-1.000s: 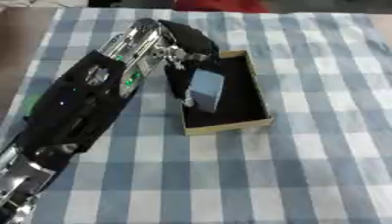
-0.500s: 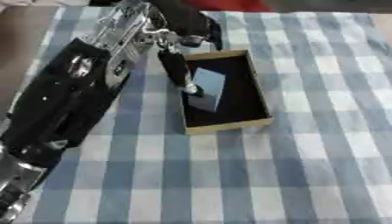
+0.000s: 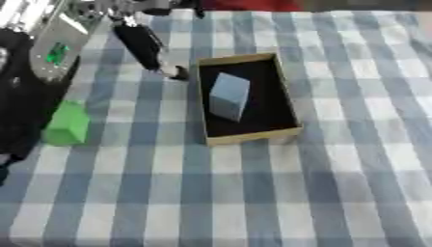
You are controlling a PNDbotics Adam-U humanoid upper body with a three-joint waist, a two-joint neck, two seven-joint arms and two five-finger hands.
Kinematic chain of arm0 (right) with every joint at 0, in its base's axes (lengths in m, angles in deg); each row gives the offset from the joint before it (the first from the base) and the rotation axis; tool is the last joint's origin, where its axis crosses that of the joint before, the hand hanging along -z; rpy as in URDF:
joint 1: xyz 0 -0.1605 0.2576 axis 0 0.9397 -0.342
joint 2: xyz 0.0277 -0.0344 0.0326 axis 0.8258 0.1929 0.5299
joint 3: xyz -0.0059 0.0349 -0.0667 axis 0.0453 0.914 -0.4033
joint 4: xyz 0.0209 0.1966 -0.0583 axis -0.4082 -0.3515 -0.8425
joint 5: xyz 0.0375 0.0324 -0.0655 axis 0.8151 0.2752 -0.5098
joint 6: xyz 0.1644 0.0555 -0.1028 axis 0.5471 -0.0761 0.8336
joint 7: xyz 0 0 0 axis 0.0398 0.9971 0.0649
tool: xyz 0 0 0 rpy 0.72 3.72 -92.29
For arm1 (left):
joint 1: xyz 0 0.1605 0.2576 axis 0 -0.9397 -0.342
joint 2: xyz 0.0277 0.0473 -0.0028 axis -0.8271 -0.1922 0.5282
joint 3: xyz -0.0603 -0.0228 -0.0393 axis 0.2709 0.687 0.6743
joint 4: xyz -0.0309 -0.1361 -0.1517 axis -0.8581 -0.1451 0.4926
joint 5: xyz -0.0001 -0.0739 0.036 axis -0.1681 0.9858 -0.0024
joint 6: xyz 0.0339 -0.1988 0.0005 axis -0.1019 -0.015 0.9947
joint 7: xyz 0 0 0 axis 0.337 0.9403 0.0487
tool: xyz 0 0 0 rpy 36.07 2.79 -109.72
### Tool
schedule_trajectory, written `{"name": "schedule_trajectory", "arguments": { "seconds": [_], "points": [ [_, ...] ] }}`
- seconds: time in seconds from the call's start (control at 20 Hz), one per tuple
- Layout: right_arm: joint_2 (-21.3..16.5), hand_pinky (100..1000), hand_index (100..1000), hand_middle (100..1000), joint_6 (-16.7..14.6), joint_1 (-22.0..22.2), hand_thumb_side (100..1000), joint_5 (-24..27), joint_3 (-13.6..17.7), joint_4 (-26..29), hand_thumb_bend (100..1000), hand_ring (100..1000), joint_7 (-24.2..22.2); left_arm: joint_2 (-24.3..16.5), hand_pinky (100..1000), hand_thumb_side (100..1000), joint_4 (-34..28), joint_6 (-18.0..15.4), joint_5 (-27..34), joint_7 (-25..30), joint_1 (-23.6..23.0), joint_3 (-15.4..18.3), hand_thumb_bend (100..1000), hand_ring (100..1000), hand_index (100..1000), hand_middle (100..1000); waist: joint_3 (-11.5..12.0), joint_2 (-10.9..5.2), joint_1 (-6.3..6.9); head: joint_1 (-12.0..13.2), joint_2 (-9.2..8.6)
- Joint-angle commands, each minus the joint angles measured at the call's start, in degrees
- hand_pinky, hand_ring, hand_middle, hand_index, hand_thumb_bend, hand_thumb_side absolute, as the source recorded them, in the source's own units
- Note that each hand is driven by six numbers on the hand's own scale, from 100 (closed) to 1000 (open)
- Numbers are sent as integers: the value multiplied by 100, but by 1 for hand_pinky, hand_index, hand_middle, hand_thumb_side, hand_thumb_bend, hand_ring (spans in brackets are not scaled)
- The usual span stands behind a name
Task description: Pick up objects on the table and place them in the box.
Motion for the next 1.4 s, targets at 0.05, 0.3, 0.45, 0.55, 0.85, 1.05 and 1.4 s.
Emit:
{"name": "schedule_trajectory", "arguments": {
  "seconds": [0.05,0.3,0.45,0.55,0.85,1.05,1.4],
  "points": [
    [-199,844,837,845,13,-41,1000,-46,77,95,100,822,35,-559,905,550,-245,117,193,79,-98,97,621,922,886,871,9,-100,-17,-34,32],
    [-218,844,837,846,17,-49,1000,-52,72,95,100,822,32,-1232,913,552,-427,191,476,218,-555,73,676,931,893,877,-1,-84,-37,-11,32],
    [-219,844,837,846,15,-67,1000,-51,64,95,100,822,28,-1628,915,555,-574,193,686,246,-805,116,686,934,896,879,-23,-72,-49,114,32],
    [-214,844,837,845,12,-83,1000,-47,55,95,100,822,21,-1903,917,563,-720,186,852,235,-960,176,695,937,897,880,-43,-63,-57,196,32],
    [-179,844,837,845,-1,-152,1000,-28,24,95,100,822,-7,-2773,917,581,-1284,295,1386,158,-1444,422,690,938,901,882,-139,-31,-99,300,32],
    [-173,844,837,845,6,-156,1000,-21,28,95,100,821,-3,-3188,917,616,-1611,455,1742,132,-1800,600,694,938,906,885,-178,-10,-117,326,32],
    [-157,843,836,843,6,-164,1000,-16,26,95,100,821,3,-3463,897,617,-1754,769,2355,275,-2139,789,724,920,902,855,-165,-11,-133,368,31]
  ]
}}
